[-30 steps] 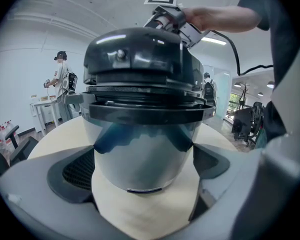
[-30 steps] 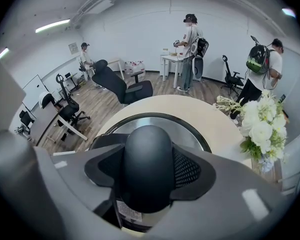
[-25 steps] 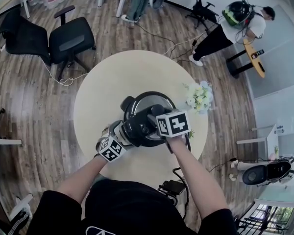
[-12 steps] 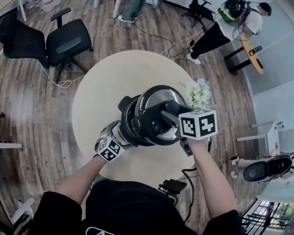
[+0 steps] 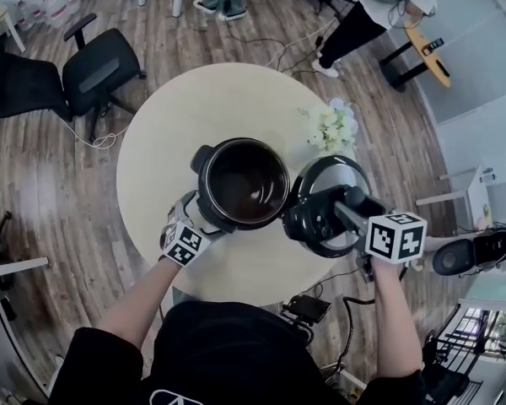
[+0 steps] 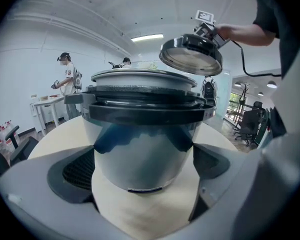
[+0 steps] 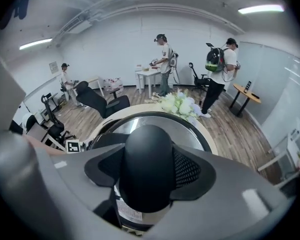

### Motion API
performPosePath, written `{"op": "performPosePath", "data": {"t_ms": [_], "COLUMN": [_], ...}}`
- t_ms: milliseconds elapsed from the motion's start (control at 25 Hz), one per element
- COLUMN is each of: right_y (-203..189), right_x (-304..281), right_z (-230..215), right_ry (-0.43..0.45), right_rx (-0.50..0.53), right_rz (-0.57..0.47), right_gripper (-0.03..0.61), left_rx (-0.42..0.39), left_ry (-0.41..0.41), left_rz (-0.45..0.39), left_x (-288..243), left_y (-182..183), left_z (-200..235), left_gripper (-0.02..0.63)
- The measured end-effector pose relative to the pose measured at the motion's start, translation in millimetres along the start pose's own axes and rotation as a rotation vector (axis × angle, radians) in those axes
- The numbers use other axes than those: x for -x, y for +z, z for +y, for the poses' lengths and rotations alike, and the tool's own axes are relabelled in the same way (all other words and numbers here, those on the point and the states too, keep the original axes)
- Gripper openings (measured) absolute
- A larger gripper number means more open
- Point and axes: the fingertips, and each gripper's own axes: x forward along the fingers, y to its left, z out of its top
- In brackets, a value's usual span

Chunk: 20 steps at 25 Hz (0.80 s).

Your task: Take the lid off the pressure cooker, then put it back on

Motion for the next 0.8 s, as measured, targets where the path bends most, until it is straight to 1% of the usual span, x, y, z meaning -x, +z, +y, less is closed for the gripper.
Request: {"op": "performPosePath", "data": {"t_ms": [120, 280, 360, 520, 640, 720, 800], "right_y": [-52.0, -124.0, -164.1, -235.8, -269.2, -280.4, -283.2], "right_x": [4.2, -4.0, -18.7, -66.8, -107.0, -132.4, -155.8], "right_z": [-23.7, -36.5, -40.9, -38.6, -25.4, -13.3, -2.9], "right_ry": [-0.052, -0.101, -0.107, -0.078, -0.042, -0.021, -0.003], "right_rx": [-0.075, -0.138, -0.168, -0.227, -0.205, -0.171, -0.142], "right_rz": [0.025, 0.072, 0.106, 0.188, 0.249, 0.272, 0.283], "right_gripper": [0.285, 0.287, 0.285, 0.285, 0.286, 0.285, 0.285], "left_rx": [-0.002, -0.009, -0.008, -0.014, -0.013, -0.014, -0.015], "left_ry": [-0.005, -0.005, -0.006, -0.003, -0.003, -0.003, -0.002], "left_rz": [0.006, 0.001, 0.006, 0.017, 0.03, 0.041, 0.048], "left_x": [1.2, 2.7, 2.2, 2.4, 2.6, 5.3, 6.2], "left_y": [-4.1, -7.2, -6.3, 1.4, 0.6, -1.6, -2.5], "left_z": [-2.4, -2.0, -3.8, -7.6, -10.0, -10.3, -8.4], "left_gripper": [0.591, 0.591, 0.591, 0.591, 0.591, 0.591, 0.591]}}
